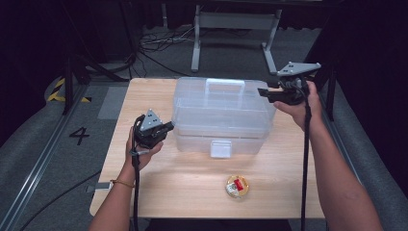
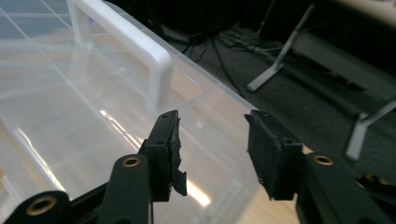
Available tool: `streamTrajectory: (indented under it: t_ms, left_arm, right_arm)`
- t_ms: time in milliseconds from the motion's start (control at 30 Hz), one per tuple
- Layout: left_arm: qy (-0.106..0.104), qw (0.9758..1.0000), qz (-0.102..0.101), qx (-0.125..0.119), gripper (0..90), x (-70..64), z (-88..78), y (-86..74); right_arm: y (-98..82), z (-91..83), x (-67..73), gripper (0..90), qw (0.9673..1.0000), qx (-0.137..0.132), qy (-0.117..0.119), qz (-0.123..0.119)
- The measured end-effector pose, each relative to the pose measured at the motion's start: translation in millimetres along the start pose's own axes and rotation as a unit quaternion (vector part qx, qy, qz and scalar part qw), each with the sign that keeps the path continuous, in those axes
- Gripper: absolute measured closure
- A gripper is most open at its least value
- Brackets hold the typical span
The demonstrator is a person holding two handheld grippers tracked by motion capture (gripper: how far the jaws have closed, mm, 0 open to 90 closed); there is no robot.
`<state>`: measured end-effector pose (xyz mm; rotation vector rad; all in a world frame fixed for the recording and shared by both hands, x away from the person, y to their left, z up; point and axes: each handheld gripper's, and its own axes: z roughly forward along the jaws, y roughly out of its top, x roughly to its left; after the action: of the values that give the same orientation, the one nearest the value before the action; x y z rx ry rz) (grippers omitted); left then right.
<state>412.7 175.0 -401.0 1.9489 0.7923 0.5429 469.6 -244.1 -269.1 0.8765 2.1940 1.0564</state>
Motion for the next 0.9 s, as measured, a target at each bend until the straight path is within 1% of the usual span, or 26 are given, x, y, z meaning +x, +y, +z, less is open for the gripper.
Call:
streamTrajectory:
  t_ms: [33,67,100,133,167,267,333,367,400,433,500,533,633,667,700,767,833,900]
  left_arm:
    - [-0.001,1.0,-0.001,-0.001,89.9,0.6,-0.1,0.3]
    - [-0.001,1.0,-0.001,-0.002,89.9,1.1,0.3,0.5]
    - [0.002,1.0,0.001,-0.003,89.9,1.5,0.7,0.9]
    - [0.0,1.0,-0.001,-0.003,89.9,1.7,0.9,1.0]
    - [0.0,1.0,-0.001,-0.004,89.9,1.8,1.0,1.2]
    - [-0.001,1.0,-0.001,-0.004,89.9,2.0,0.7,2.2]
    - [0.002,1.0,0.003,-0.003,89.9,2.1,0.4,2.7]
    - [-0.001,1.0,0.001,-0.004,89.9,2.0,0.7,2.6]
    - [0.0,1.0,0.002,-0.004,89.9,2.3,1.3,2.6]
    - [0.0,1.0,0.002,-0.004,89.9,2.3,1.3,2.6]
    - [0.001,1.0,0.003,-0.003,89.9,2.4,1.9,2.8]
    - [0.001,1.0,0.004,-0.003,89.9,2.6,2.2,2.9]
    - [0.002,1.0,0.005,-0.002,89.9,2.5,2.8,3.2]
    - [0.003,1.0,0.004,-0.002,89.9,2.0,3.0,3.4]
    - [0.001,1.0,0.002,-0.002,89.9,2.0,2.8,3.8]
    - [0.004,1.0,0.004,-0.003,89.9,2.6,2.1,5.3]
    - [0.004,1.0,0.001,-0.006,89.9,2.5,1.9,6.8]
    - [0.004,1.0,0.0,-0.008,89.9,3.3,1.5,8.0]
  right_arm:
    - [-5.6,-6.8,-2.5,54.1,0.9999,-0.01,-0.003,0.001]
    - [-10.5,-11.4,-4.8,53.6,0.9998,-0.017,0.001,0.008]
    - [-15.7,-15.0,-6.3,52.9,0.9998,-0.019,-0.001,0.01]
    - [-21.8,-18.6,-6.9,51.9,0.9998,-0.014,-0.002,0.009]
    - [-26.7,-21.7,-7.2,51.4,0.9999,-0.015,-0.004,0.005]
    - [-42.0,-32.0,-7.7,50.1,0.9997,-0.024,-0.009,0.005]
    - [-49.3,-36.0,-8.2,49.7,0.9995,-0.031,-0.008,0.009]
    - [-55.3,-39.3,-8.4,48.0,0.9991,-0.038,-0.012,0.014]
    - [-60.2,-41.6,-8.2,48.1,0.999,-0.04,-0.012,0.014]
    - [-66.5,-44.1,-7.2,47.9,0.9989,-0.043,-0.013,0.01]
    - [-76.4,-47.4,-5.5,47.2,0.9988,-0.043,-0.022,0.004]
    - [-81.2,-48.8,-4.9,47.0,0.9988,-0.046,-0.019,0.003]
    - [-93.0,-49.8,-3.8,45.1,0.9989,-0.043,-0.02,0.001]
    - [-100.0,-47.9,-3.4,44.5,0.9989,-0.044,-0.012,0.004]
    - [-100.0,-47.9,-3.4,44.5,0.9989,-0.044,-0.012,0.004]
    - [-108.8,-42.4,-1.7,42.9,0.9995,-0.031,-0.011,0.002]
    - [-117.6,-36.2,1.1,42.6,0.9997,-0.025,0.0,0.001]
    - [-124.8,-30.5,5.1,41.6,0.9999,-0.015,0.002,-0.004]
